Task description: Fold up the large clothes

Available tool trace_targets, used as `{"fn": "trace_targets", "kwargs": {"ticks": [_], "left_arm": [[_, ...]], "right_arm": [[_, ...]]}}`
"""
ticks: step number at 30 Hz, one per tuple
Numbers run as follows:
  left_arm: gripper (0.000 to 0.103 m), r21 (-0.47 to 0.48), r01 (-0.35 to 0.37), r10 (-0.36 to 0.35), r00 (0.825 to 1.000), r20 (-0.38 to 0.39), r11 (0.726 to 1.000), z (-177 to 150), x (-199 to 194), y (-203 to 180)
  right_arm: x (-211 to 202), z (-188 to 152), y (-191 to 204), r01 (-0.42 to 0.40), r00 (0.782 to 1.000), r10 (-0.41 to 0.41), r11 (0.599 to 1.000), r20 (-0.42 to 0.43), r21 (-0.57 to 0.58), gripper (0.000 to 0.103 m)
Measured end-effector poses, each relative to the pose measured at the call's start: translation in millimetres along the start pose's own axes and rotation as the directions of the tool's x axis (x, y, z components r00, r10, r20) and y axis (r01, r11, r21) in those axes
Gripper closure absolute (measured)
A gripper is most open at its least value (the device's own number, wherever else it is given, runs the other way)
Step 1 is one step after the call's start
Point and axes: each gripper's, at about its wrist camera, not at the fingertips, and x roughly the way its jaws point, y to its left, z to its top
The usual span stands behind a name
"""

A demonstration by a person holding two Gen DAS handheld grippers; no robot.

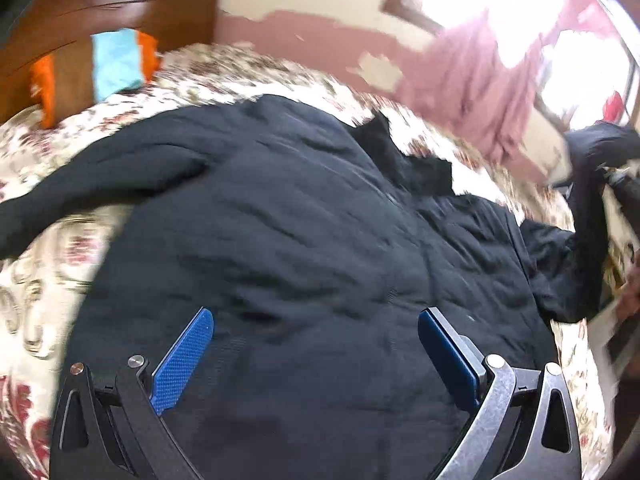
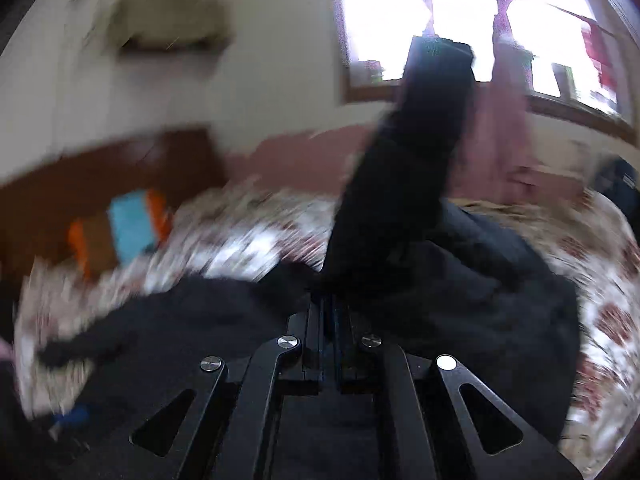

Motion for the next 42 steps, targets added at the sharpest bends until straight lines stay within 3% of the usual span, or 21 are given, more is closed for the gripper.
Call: {"fn": "trace_targets", "kwargs": {"ticks": [4,6,9,10,11,13,17,22,24,28,31,34,37,39,40,41,42], "left_arm": [[0.0,-0.094,0.03,-0.02,0.994,0.103,0.995,-3.1,-12.3,51.0],[0.0,-0.155,0.075,-0.053,0.989,0.141,0.985,-4.9,-12.5,72.4],[0.0,-0.25,0.179,-0.137,0.975,0.177,0.952,-8.7,-5.3,101.1],[0.0,-0.255,0.213,-0.169,0.968,0.183,0.943,-7.7,-1.1,103.6],[0.0,-0.257,0.232,-0.187,0.964,0.189,0.938,-7.3,1.4,105.3],[0.0,-0.255,0.282,-0.231,0.95,0.212,0.925,-6.1,5.5,111.1],[0.0,-0.198,0.361,-0.315,0.921,0.23,0.911,3.9,17.0,102.2],[0.0,-0.084,0.412,-0.393,0.902,0.176,0.907,32.0,44.1,69.0],[0.0,-0.073,0.411,-0.4,0.907,0.133,0.909,48.6,60.5,56.7],[0.001,-0.024,0.348,-0.345,0.935,0.078,0.937,74.4,90.5,35.6],[0.001,0.028,0.342,-0.343,0.933,0.106,0.939,83.2,96.3,31.4],[0.005,0.029,0.348,-0.348,0.93,0.116,0.937,90.3,101.4,33.1],[0.03,-0.001,0.358,-0.355,0.928,0.114,0.934,92.1,107.5,35.5],[0.054,-0.011,0.358,-0.355,0.93,0.093,0.934,92.7,113.9,32.6],[0.059,-0.016,0.337,-0.334,0.938,0.091,0.941,94.0,117.0,30.2],[0.074,-0.013,0.33,-0.328,0.94,0.089,0.944,93.8,118.0,28.8],[0.096,-0.005,0.322,-0.32,0.943,0.085,0.947,93.2,119.1,26.9]], "right_arm": [[38.8,-43.7,74.5,-0.051,0.993,0.03,0.981,-0.115,-0.185,0.098],[51.7,-72.9,96.1,-0.113,0.977,0.065,0.964,-0.203,-0.239,0.097],[69.9,-112.3,112.0,-0.206,0.926,0.101,0.943,-0.363,-0.261,0.089],[69.5,-119.2,114.5,-0.223,0.917,0.112,0.939,-0.383,-0.26,0.077],[65.7,-123.9,115.6,-0.239,0.909,0.127,0.939,-0.396,-0.248,0.059],[53.4,-123.1,110.4,-0.25,0.908,0.154,0.945,-0.39,-0.21,0.043],[22.4,-124.8,82.9,-0.271,0.895,0.201,0.954,-0.399,-0.127,0.039],[-11.5,-142.8,34.2,-0.219,0.9,0.182,0.975,-0.397,-0.049,0.038],[-23.2,-150.1,5.9,-0.17,0.906,0.15,0.985,-0.396,-0.015,0.038],[-43.0,-163.6,-36.2,-0.069,0.922,0.08,0.997,-0.38,0.043,0.037],[-52.7,-184.9,-60.6,-0.006,0.929,0.048,0.993,-0.368,0.114,0.035],[-47.7,-190.5,-63.0,-0.003,0.944,0.051,0.989,-0.327,0.146,0.035],[-42.5,-190.9,-50.2,0.019,0.944,0.011,0.996,-0.33,0.087,0.031],[-41.5,-190.5,-45.1,0.026,0.942,-0.003,0.998,-0.336,0.062,0.029],[-41.1,-190.0,-43.7,0.028,0.942,-0.008,0.998,-0.336,0.056,0.029],[-41.4,-188.4,-42.7,0.028,0.942,-0.007,0.998,-0.336,0.055,0.029],[-41.8,-187.0,-43.7,0.026,0.942,-0.005,0.998,-0.336,0.058,0.029]]}}
